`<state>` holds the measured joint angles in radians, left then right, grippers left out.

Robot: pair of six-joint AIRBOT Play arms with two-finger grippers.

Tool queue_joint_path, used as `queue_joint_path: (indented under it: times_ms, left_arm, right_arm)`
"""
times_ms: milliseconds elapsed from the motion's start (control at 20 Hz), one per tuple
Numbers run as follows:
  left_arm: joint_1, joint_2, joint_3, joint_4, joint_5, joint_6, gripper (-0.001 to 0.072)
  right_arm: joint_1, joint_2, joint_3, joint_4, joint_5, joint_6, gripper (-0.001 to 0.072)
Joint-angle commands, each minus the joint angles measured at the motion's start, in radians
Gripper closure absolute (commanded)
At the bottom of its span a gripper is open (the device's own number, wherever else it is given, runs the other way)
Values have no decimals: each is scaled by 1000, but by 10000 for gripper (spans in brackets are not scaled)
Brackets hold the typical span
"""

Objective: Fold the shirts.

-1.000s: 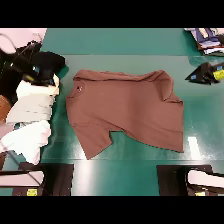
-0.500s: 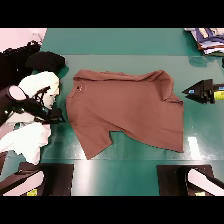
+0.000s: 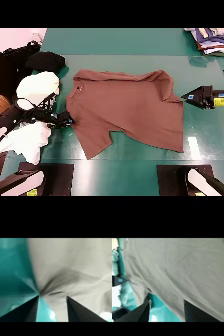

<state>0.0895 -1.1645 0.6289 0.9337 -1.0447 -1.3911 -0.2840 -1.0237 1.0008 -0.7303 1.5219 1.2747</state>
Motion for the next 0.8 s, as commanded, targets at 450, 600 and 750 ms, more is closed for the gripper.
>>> queue_joint_path:
  times_ms: [450, 600, 750]
  left_arm:
    - [-1, -16, 72, -78, 35, 144, 682]
    - [-1, -17, 102, -78, 17, 169, 681]
    - [-1, -17, 104, -81, 14, 169, 681]
  right_arm:
    - [-2, 106, -240, -635, 79, 138, 232]
    - [-43, 59, -356, -624, 76, 138, 232]
    - [-92, -4, -428, -623, 39, 130, 232]
